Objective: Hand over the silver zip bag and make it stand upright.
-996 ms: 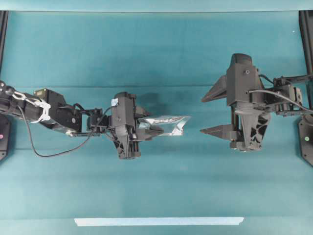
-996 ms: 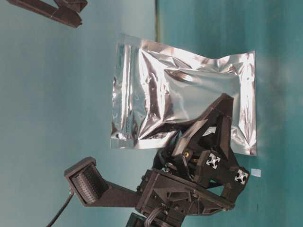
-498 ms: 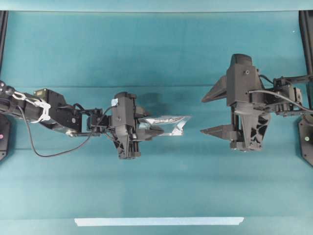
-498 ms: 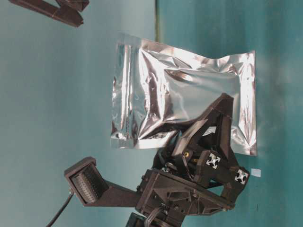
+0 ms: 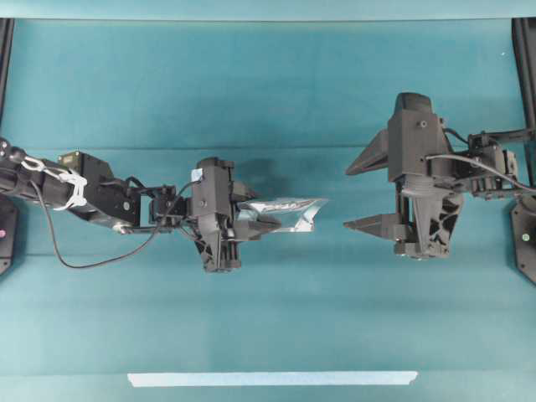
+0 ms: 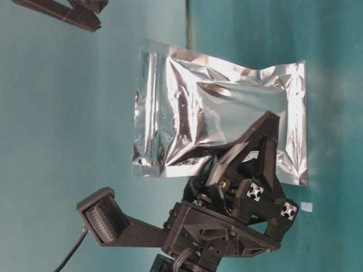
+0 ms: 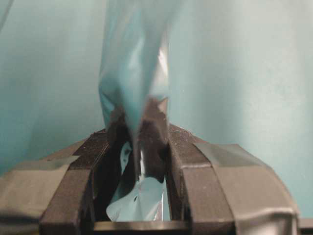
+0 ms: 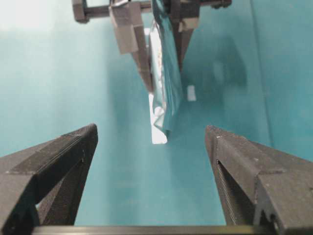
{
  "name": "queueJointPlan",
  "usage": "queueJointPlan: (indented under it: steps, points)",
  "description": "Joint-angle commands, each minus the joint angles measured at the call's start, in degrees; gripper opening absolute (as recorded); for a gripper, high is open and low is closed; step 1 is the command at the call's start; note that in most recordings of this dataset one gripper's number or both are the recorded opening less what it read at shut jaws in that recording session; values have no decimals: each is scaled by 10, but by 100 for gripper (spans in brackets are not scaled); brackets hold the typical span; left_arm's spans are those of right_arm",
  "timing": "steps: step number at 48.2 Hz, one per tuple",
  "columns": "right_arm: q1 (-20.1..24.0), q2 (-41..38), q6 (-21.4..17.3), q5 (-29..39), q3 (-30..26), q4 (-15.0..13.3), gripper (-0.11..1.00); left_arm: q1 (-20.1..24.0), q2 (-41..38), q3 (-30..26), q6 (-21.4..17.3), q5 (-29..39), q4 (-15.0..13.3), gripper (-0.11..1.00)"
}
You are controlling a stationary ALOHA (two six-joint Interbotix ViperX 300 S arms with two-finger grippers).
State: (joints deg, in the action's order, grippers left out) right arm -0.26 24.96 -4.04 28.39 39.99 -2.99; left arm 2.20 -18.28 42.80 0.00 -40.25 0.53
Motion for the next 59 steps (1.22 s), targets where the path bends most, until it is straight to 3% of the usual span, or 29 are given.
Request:
queueJointPlan:
  steps: [1,59]
  points:
    - [1,5,-4,-5,-4,0,89,-3,5,-7,-1,-3,0,27]
    - [1,6,-4,-22,3,1,89,-3,5,-10,-1,-3,0,27]
